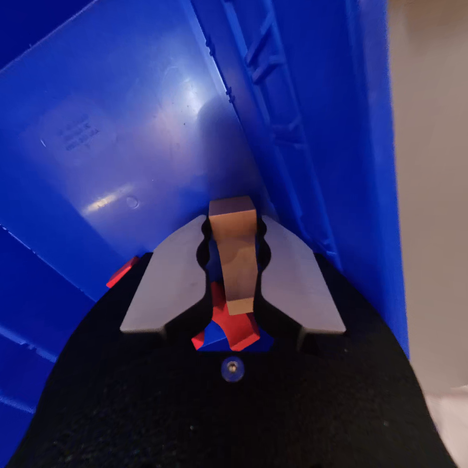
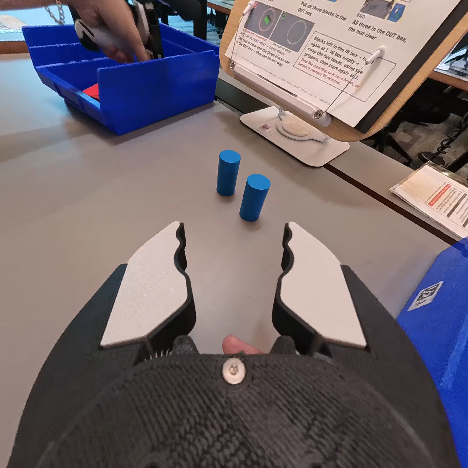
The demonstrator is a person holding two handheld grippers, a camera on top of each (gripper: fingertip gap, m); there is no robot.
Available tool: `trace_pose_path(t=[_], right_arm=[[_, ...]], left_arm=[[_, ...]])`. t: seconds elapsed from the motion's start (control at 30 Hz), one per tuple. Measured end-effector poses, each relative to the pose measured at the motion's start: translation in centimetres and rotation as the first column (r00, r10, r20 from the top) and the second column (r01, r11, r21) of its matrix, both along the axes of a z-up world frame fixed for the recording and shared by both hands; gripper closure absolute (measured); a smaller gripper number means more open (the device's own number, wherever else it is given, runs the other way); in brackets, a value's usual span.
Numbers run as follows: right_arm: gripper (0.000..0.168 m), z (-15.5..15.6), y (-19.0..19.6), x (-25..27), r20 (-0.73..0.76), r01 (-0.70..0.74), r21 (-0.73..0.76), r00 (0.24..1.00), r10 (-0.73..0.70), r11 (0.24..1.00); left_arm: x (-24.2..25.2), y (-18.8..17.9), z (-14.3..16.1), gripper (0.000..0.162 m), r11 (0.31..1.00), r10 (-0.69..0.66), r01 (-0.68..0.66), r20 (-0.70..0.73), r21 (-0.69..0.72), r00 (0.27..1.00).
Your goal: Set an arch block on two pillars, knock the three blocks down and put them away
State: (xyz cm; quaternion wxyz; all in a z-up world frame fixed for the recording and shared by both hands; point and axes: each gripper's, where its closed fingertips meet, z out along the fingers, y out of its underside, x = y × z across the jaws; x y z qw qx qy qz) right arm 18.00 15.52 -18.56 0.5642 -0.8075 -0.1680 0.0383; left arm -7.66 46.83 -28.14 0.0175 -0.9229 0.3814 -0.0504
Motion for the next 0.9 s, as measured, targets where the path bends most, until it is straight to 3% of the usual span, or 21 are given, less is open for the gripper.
trace_pose_path(t=[0.13, 0.23, 0.3, 0.37, 0.47, 0.57, 0.67, 0.77, 0.9], right_arm=[[0.094, -0.1, 0.0, -0.4, 0.013, -0.015, -0.006, 1.0, 0.015, 1.0], [0.094, 0.5, -0.2, -0.4, 0.01, -0.028, 0.019, 1.0, 0.027, 0.999], [0.094, 1.6, -0.3, -0.8, -0.039, -0.045, 0.057, 0.998, 0.047, 0.997], [0.094, 3.4, 0.0, -2.1, -0.128, -0.091, 0.132, 0.986, 0.109, 0.987], [0.095, 6.5, 1.3, -4.6, -0.231, -0.174, 0.239, 0.945, 0.23, 0.955], [0.095, 10.1, 2.8, -7.1, -0.251, -0.26, 0.304, 0.906, 0.34, 0.916], [0.095, 13.0, 4.2, -8.7, -0.227, -0.321, 0.341, 0.884, 0.409, 0.884], [0.101, 14.3, 4.9, -9.7, -0.192, -0.399, 0.309, 0.863, 0.467, 0.863], [0.107, 14.2, 4.7, -10.1, -0.141, -0.492, 0.225, 0.838, 0.528, 0.841]], left_arm=[[0.2, 0.8, 1.5, 0.128, 0.995, -0.051, 0.045, 0.07, 0.086, 0.996], [1.0, 2.0, 7.0, 0.128, 0.961, -0.092, 0.03, 0.217, 0.275, 0.972], [2.3, 1.6, 12.1, 0.128, 0.921, -0.168, 0.009, 0.375, 0.39, 0.912], [4.5, -0.8, 17.4, 0.128, 0.875, -0.325, 0.027, 0.545, 0.483, 0.773], [8.0, -7.5, 23.3, 0.128, 0.846, -0.504, 0.076, 0.745, 0.528, 0.436], [10.6, -14.0, 26.2, 0.129, 0.819, -0.573, 0.107, 0.813, 0.564, 0.104], [12.1, -19.5, 27.3, 0.129, 0.796, -0.571, 0.129, 0.805, 0.591, -0.161], [13.2, -23.2, 26.8, 0.129, 0.781, -0.541, 0.165, 0.785, 0.602, -0.301], [14.6, -25.4, 25.7, 0.129, 0.777, -0.5, 0.211, 0.785, 0.594, -0.366]])
